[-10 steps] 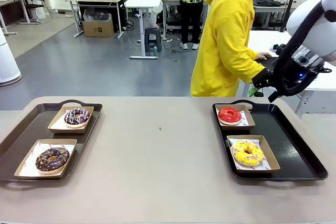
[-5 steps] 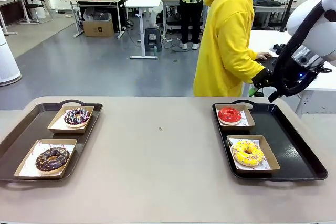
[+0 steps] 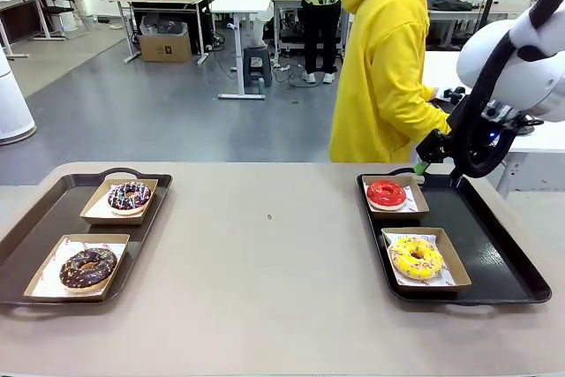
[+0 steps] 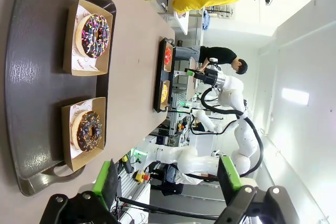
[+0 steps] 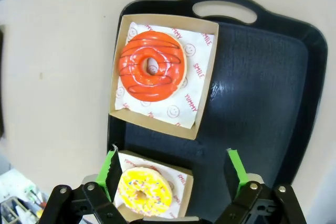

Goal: Individually package the donuts and arrange them on the tray.
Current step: Place the picked Paper togo box on the Handle tray.

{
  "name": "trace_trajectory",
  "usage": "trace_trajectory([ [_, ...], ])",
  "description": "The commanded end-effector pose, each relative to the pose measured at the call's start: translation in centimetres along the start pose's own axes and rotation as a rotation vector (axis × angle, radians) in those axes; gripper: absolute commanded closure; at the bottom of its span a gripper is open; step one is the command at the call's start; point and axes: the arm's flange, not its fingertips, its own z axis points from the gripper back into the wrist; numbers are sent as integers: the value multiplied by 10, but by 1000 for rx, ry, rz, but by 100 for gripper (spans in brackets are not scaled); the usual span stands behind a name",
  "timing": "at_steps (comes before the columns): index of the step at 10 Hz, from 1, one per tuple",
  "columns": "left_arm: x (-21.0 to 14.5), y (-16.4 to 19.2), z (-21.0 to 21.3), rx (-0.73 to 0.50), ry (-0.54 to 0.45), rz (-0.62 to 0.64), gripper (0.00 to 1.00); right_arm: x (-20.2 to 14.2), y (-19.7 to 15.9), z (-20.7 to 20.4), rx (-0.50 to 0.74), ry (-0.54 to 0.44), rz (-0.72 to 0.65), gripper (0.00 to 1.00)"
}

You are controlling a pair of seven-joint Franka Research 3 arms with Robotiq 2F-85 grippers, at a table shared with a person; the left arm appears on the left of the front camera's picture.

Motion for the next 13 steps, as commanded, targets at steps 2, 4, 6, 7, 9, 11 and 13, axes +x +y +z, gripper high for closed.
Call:
trace_trajectory([
  [2,-4,-2,0,-3,-2,-4,0,-18,-21,43,347,-29,32,0],
  [4,-4,-2,0,-3,-2,-4,0,-42,-70,75,639,-46,2,0],
  [6,-4,-2,0,-3,-2,-4,0,-62,-114,87,812,-68,-10,0],
  [7,-4,-2,0,-3,-2,-4,0,-72,-135,89,879,-69,-20,0],
  [9,-4,-2,0,-3,-2,-4,0,-101,-169,85,945,-124,-81,0],
  [11,-4,-2,0,-3,-2,-4,0,-129,-190,75,958,-190,-158,0],
  [13,-4,-2,0,-3,-2,-4,0,-125,-191,78,937,-121,-141,0],
])
